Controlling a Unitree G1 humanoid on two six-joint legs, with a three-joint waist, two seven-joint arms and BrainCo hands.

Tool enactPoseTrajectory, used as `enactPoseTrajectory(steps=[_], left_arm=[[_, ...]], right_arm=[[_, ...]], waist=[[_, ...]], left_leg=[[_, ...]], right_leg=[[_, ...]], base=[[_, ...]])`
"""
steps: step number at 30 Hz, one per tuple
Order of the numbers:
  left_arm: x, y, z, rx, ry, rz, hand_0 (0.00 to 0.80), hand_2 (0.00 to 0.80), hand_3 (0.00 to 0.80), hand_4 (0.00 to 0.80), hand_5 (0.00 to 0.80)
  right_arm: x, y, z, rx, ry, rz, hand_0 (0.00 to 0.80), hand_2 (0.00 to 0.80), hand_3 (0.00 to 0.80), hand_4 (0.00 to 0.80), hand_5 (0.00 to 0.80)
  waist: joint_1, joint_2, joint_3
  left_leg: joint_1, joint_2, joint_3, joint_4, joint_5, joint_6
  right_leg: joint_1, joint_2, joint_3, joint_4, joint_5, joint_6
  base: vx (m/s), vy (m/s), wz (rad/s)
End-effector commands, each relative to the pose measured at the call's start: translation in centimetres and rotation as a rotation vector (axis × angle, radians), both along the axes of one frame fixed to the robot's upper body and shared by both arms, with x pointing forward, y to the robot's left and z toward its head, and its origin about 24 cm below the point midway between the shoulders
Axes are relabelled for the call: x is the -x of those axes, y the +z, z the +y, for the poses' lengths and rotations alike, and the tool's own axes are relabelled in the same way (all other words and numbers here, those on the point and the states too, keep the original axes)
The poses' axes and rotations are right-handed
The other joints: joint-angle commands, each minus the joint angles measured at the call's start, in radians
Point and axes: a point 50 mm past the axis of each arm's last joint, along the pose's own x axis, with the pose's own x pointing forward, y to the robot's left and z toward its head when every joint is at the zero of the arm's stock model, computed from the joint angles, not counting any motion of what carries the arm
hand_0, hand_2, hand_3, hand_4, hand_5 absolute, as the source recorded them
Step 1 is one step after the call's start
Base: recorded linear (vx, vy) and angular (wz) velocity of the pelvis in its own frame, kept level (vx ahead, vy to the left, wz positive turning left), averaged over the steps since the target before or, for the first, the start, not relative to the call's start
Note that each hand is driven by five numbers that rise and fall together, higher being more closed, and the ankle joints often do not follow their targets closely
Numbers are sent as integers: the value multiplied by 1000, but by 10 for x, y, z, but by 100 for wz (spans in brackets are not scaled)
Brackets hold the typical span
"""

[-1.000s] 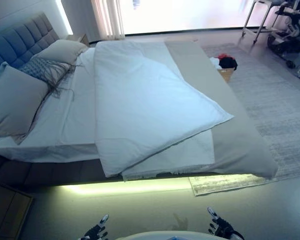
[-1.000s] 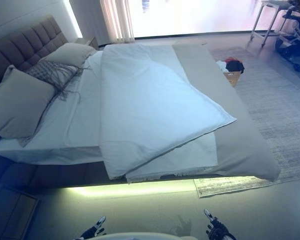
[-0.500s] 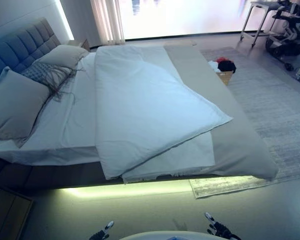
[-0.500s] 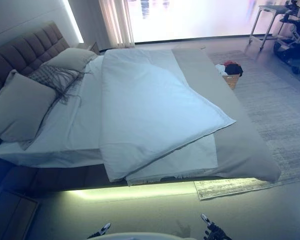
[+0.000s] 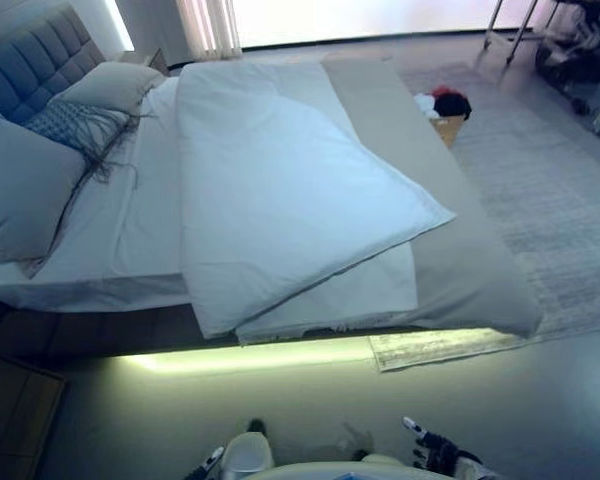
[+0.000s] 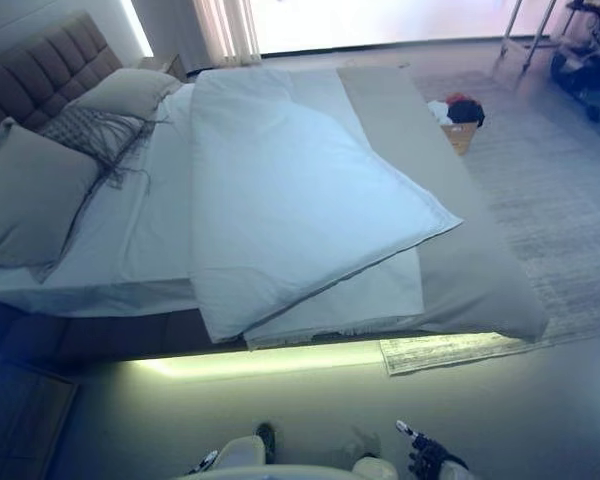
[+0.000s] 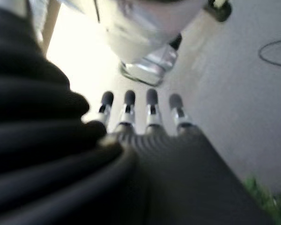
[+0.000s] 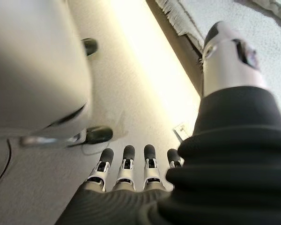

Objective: Make the bed neatly

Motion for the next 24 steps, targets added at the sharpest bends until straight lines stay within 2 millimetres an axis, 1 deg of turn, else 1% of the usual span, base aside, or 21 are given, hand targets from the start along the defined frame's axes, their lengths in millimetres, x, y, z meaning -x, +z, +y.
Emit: enactPoseTrajectory(steps=[1,3,4,6,7,9,10,12,13,14,16,18,19,20,21,22,23,24], left_arm=[[7,1,7,-35,-2,31,0,0,0,0,0],[7,2,12,-51,-12,40,0,0,0,0,0],[6,2,15,-57,-16,38,0,0,0,0,0],[-3,5,21,-67,-37,17,0,0,0,0,0],[-6,5,23,-68,-54,12,0,0,0,0,0],[-15,7,26,-67,-105,-2,0,0,0,0,0],[-18,8,26,-65,-119,-5,0,0,0,0,0],[-21,8,26,-57,-136,-9,0,0,0,0,0],[-21,8,26,-55,-142,-6,0,0,0,0,0],[-20,8,27,-57,-148,0,0,0,0,0,0],[-19,8,26,-57,-152,11,0,0,0,0,0],[-20,8,26,-61,-155,12,0,0,0,0,0],[-22,8,26,-63,-151,7,0,0,0,0,0],[-25,8,26,-68,-144,-2,0,0,0,0,0],[-28,9,27,-70,-139,-9,0,0,0,0,0],[-31,10,27,-74,-129,-18,0,0,0,0,0],[-33,10,29,-80,-122,-19,0,0,0,0,0],[-32,10,29,-84,-117,-16,0,0,0,0,0]], right_arm=[[-36,11,-5,9,-53,-123,0,0,0,0,0],[-30,8,-2,-13,-78,-120,0,0,0,0,0],[-27,7,0,-22,-78,-118,0,0,0,0,0],[-22,5,5,-48,-84,-118,0,0,0,0,0],[-20,4,7,-59,-91,-120,0,0,0,0,0],[-17,2,10,-73,-124,-124,0,0,0,0,0],[-15,2,10,-72,-132,-121,0,0,0,0,0],[-8,1,4,-55,-151,-103,0,0,0,0,0],[-4,1,2,-48,-155,-96,0,0,0,0,0],[0,1,-2,-44,-166,-91,0,0,0,0,0],[2,2,-6,-40,-182,-91,0,0,0,0,0],[0,3,-8,-37,-203,-105,0,0,0,0,0],[-3,4,-9,-37,-204,-113,0,0,0,0,0],[-8,5,-8,-36,-203,-123,0,0,0,0,0],[-11,5,-8,-36,-200,-131,0,0,0,0,0],[-17,6,-7,-38,-196,-143,0,0,0,0,0],[-21,7,-6,-41,-195,-150,0,0,0,0,0],[-23,7,-5,-45,-195,-153,0,0,0,0,0]], waist=[[47,-1,-1],[51,-2,-12],[52,-3,-15],[51,-5,-25],[50,-7,-28],[44,-9,-37],[42,-9,-40],[30,1,-40],[24,8,-38],[12,17,-34],[-4,24,-26],[-22,29,-11],[-28,26,-3],[-34,19,8],[-38,13,14],[-45,2,23],[-48,-6,28],[-51,-10,30]], left_leg=[[9,-14,-12,-49,86,9],[25,-38,-18,-19,54,25],[22,-47,-14,2,41,35],[21,-69,-4,46,14,63],[19,-80,-6,57,3,75],[18,-108,-12,75,-17,105],[18,-118,-12,81,-25,114],[37,-144,-15,85,-42,138],[49,-149,-13,80,-47,145],[70,-152,-9,73,-51,150],[97,-151,2,59,-54,149],[120,-146,5,41,-56,141],[124,-146,7,38,-63,135],[127,-148,10,35,-78,129],[129,-149,13,34,-91,126],[135,-153,17,31,-114,122],[145,-153,22,30,-136,120],[159,-149,24,31,-152,118]], right_leg=[[153,-10,13,49,-61,85],[154,-47,-6,88,-69,100],[153,-60,-12,109,-75,103],[144,-82,-27,163,-82,104],[139,-90,-25,184,-78,102],[121,-107,-12,246,-48,98],[110,-121,-12,286,-24,97],[42,-171,-10,420,70,93],[7,-180,-6,471,89,89],[-35,-178,-1,508,96,82],[-85,-157,0,485,82,74],[-134,-116,-1,400,56,68],[-161,-110,-1,333,62,72],[-205,-111,1,261,96,86],[-235,-113,6,221,129,98],[-279,-121,11,160,183,118],[-304,-124,10,106,215,132],[-312,-121,3,75,227,139]], base=[[354,345,-19],[333,340,-38],[305,316,-42],[274,287,-18],[252,261,15],[230,249,24],[207,252,32],[215,268,25],[217,230,8],[202,160,5],[185,52,14],[133,-73,15],[73,-152,7],[54,-162,1],[74,-196,-1],[134,-217,-3],[199,-233,-3],[241,-241,-5]])
